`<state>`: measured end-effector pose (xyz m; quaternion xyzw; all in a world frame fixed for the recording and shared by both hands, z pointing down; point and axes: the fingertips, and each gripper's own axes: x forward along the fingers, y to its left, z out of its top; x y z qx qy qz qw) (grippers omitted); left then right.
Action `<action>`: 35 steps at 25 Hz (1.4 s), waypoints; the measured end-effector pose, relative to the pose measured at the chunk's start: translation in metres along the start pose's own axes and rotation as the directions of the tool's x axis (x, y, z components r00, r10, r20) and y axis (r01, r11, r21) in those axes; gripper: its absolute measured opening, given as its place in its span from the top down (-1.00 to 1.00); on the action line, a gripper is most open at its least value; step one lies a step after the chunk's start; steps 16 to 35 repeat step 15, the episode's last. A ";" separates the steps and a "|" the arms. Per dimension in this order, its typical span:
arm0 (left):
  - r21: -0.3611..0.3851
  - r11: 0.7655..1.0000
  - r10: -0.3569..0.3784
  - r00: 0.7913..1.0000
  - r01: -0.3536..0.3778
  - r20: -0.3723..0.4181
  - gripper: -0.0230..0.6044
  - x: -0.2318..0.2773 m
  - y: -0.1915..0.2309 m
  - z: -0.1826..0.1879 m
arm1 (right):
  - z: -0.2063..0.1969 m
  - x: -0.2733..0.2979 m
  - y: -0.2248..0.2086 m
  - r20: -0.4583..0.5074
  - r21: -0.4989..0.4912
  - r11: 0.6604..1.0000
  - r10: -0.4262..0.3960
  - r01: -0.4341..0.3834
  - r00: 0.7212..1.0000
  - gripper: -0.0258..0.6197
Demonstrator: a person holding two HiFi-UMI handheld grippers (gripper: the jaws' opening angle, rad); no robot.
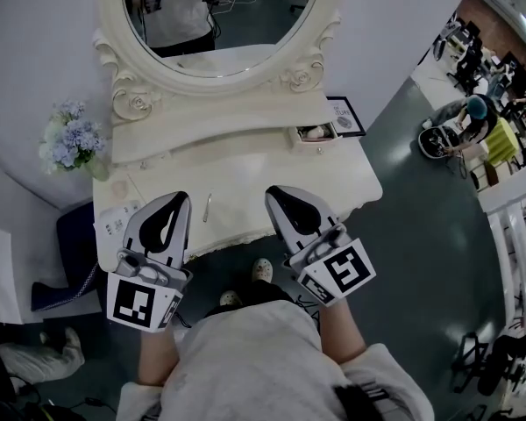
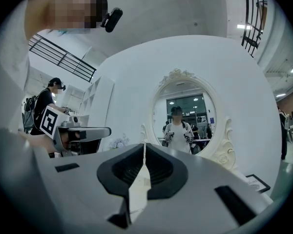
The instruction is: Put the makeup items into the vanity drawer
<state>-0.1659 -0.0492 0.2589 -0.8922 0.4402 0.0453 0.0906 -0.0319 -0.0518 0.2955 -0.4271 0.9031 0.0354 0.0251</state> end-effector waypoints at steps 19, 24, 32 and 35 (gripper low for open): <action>-0.005 1.000 -0.009 1.000 0.009 0.009 0.88 -0.003 0.001 0.003 | 0.003 0.000 0.009 0.007 0.009 1.000 0.002 -0.002 1.000 0.84; -0.005 1.000 -0.009 1.000 0.009 0.009 0.88 -0.003 0.001 0.003 | 0.003 0.000 0.009 0.007 0.009 1.000 0.002 -0.002 1.000 0.84; -0.005 1.000 -0.009 1.000 0.009 0.009 0.88 -0.003 0.001 0.003 | 0.003 0.000 0.009 0.007 0.009 1.000 0.002 -0.002 1.000 0.84; -0.005 1.000 -0.009 1.000 0.009 0.009 0.88 -0.003 0.001 0.003 | 0.003 0.000 0.009 0.007 0.009 1.000 0.002 -0.002 1.000 0.84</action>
